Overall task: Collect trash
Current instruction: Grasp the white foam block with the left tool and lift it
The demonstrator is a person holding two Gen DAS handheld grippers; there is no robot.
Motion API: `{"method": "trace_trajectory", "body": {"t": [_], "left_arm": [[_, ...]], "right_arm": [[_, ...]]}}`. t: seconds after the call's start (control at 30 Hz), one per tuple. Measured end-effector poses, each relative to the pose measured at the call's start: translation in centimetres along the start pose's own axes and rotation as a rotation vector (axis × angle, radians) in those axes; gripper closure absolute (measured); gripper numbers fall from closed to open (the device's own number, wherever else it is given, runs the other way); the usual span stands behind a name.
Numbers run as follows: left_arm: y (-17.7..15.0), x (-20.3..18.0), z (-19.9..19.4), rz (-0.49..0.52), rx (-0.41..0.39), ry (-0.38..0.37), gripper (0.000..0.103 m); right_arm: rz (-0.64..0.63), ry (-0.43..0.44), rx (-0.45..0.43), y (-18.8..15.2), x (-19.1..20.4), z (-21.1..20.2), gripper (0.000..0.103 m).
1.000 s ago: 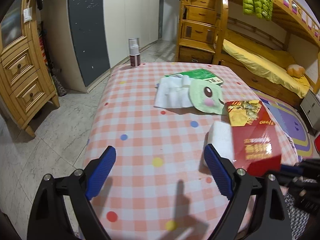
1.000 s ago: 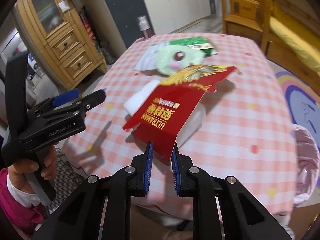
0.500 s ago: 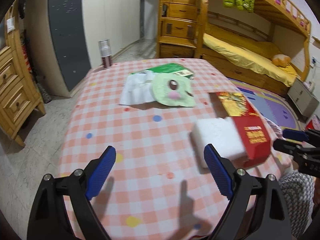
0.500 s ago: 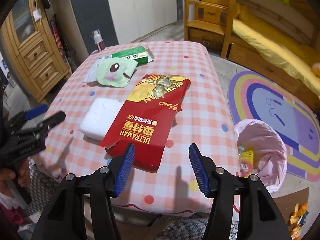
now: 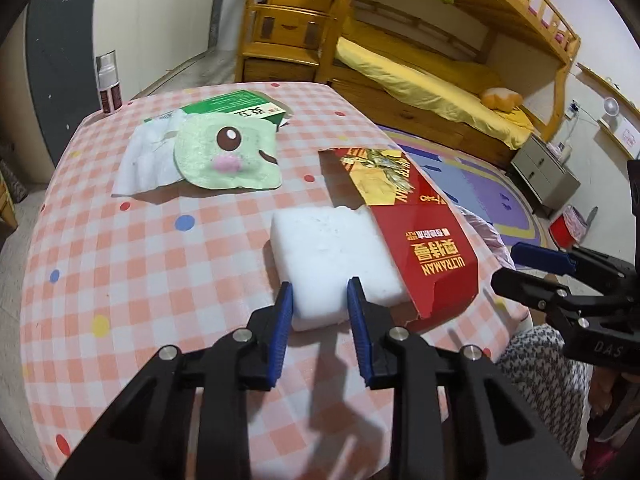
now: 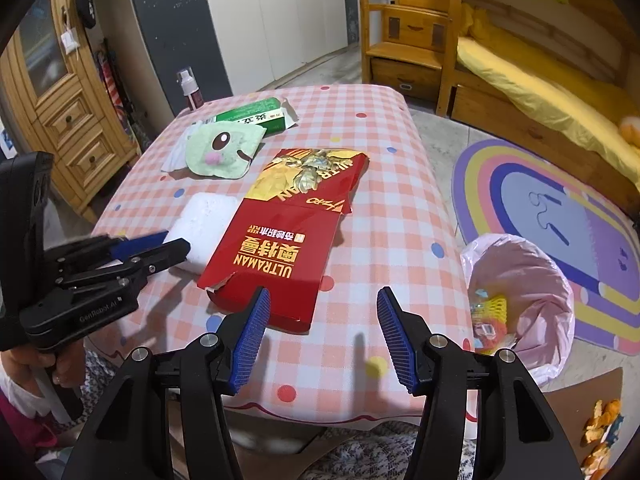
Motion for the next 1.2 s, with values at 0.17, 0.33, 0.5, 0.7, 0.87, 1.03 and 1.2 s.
{"method": "trace_trajectory", "body": {"t": [0.17,0.33,0.5,0.7,0.87,1.03,1.2], "left_arm": [[-0.4,-0.1,-1.0,-0.007,-0.035,0.047,0.084],[-0.7,1.5,-4.0,-0.047,-0.109,0.144,0.084],[-1.5,2.8,-4.7,-0.073,-0.101,0.182,0.084],[-2.7,3.5,-4.4,-0.108,-0.082,0.134,0.084],[-3.9,2.4,-4.0,-0.097,-0.080,0.093,0.084],[-4.1,2.1,-3.7,-0.082,-0.080,0.079,0.084],[-3.9,2.6,-3.8,-0.084,-0.073,0.065,0.084]], "right_arm": [[-0.004,0.005,0.001,0.0,0.3,0.1,0.047],[0.000,0.007,-0.032,0.7,1.1,0.0,0.030],[0.011,0.038,-0.039,2.1,3.0,1.3,0.028],[-0.043,0.071,-0.021,3.1,6.3,3.0,0.028],[-0.028,0.054,-0.035,4.1,7.1,3.9,0.017],[-0.039,0.044,0.024,4.8,7.0,5.9,0.018],[-0.081,0.033,0.048,4.0,6.1,5.2,0.021]]}}
Point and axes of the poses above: each gripper's, at about its wrist camera, not at the fingertips, and z roughly the way its jaws point, x to its left, y to its top, the point moved 1 cm from there along z, roughly the way its jaws point, and after that the axes turned 5 degrees about x, right-handed, at the moved point
